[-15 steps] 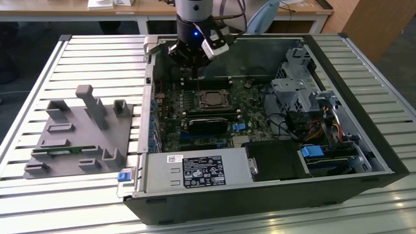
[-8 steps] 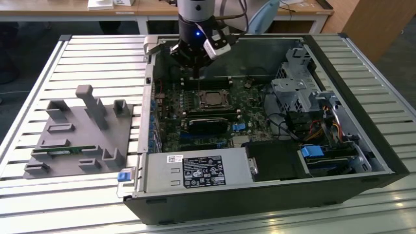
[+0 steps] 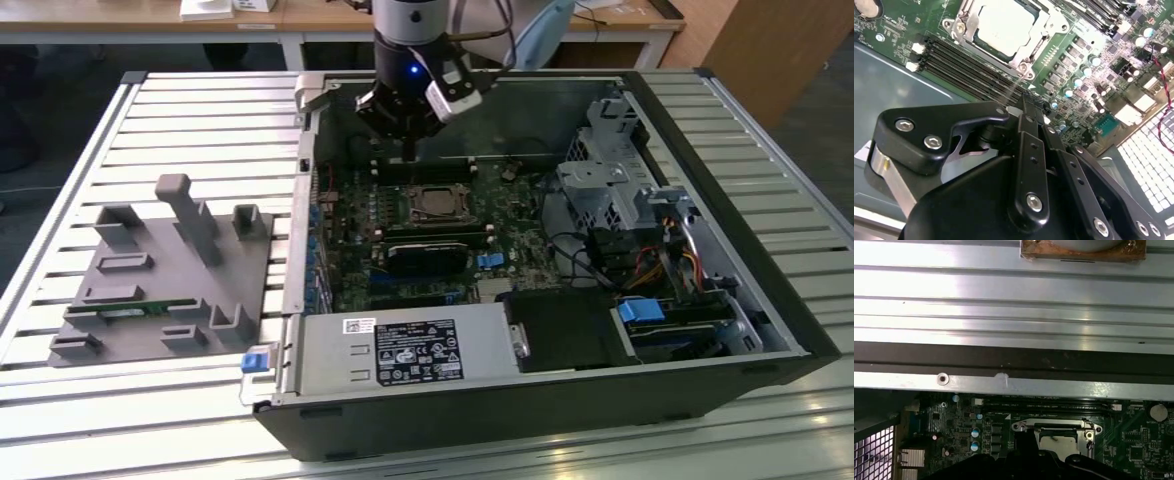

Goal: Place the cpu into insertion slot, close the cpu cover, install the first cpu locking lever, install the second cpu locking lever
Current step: 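Install the first cpu locking lever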

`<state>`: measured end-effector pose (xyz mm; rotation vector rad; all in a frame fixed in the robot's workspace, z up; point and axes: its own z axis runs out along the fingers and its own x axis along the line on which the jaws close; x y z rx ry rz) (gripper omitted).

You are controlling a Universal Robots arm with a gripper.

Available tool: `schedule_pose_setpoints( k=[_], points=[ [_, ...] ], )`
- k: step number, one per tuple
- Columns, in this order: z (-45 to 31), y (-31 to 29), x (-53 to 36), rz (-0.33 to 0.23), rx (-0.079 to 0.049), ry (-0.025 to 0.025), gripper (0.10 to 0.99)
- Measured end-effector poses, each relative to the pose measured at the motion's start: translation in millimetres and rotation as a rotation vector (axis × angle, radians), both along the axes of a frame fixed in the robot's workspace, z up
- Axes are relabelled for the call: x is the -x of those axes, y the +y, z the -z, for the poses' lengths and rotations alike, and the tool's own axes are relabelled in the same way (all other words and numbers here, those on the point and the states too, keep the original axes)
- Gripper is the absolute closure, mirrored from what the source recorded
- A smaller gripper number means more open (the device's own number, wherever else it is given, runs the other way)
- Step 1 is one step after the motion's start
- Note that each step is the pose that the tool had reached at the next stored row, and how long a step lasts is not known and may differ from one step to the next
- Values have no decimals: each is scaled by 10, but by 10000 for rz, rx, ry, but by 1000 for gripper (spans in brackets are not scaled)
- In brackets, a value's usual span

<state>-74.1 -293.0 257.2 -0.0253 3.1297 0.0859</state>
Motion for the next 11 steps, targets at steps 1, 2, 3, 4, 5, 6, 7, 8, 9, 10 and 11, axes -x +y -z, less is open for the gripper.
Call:
schedule_pose_setpoints(
  k=[1,2,3,4,5,6,7,8,9,10,11],
  points=[
    [1,0,-11,0,1,1,980],
    [4,0,-23,0,1,1,980],
    [6,0,-35,0,-1,0,980],
    [8,0,-44,-1,-1,0,980],
    [8,-1,-50,-1,0,1,980],
    [9,-1,-51,0,3,0,980],
    [10,0,-51,1,4,1,980],
    [15,0,-52,2,-7,-1,980],
    [20,-1,-52,-1,-57,2,980],
    [26,-1,-52,-1,-154,2,980],
    [35,0,-52,0,-218,0,980]
  ],
)
